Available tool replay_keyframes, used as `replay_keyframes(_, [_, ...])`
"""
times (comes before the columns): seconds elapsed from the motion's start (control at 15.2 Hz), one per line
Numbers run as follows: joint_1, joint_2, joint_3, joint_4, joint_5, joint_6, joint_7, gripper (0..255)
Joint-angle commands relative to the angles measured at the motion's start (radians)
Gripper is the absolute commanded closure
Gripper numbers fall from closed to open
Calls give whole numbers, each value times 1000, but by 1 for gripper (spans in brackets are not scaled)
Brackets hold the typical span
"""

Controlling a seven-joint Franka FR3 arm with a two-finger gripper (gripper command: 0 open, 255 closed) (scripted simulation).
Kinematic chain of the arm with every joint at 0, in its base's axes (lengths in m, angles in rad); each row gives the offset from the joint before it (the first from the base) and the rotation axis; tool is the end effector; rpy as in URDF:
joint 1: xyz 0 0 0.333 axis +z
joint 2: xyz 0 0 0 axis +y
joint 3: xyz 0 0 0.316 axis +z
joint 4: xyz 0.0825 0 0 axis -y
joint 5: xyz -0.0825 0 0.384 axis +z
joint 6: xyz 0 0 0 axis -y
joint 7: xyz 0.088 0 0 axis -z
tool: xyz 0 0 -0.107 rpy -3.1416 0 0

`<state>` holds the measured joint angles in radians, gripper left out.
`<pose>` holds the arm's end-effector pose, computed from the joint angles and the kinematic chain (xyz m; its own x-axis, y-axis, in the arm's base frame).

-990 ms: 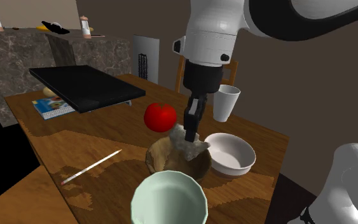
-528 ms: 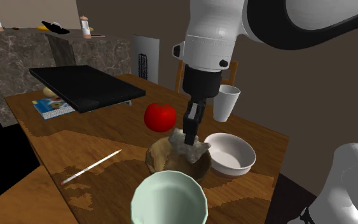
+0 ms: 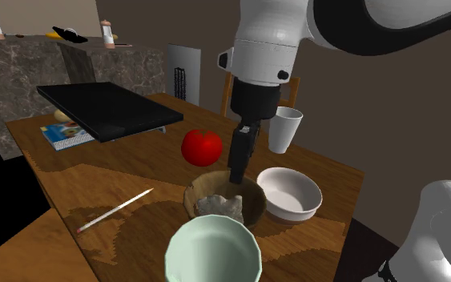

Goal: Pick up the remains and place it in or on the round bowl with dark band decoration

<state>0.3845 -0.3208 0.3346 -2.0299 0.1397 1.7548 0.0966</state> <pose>0.3322 0.3310 0.5753 0.8339 0.5512 0.0263 0.5519 -0.8331 -0.0370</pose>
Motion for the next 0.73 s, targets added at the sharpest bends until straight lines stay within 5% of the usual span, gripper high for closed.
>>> replay_keyframes(0.0, [-3, 4, -4, 54, -3, -51, 1, 0])
replay_keyframes(0.13, [-5, 11, -8, 122, -8, -111, 4, 0])
replay_keyframes(0.66, [-5, 11, -8, 122, -8, -111, 4, 0])
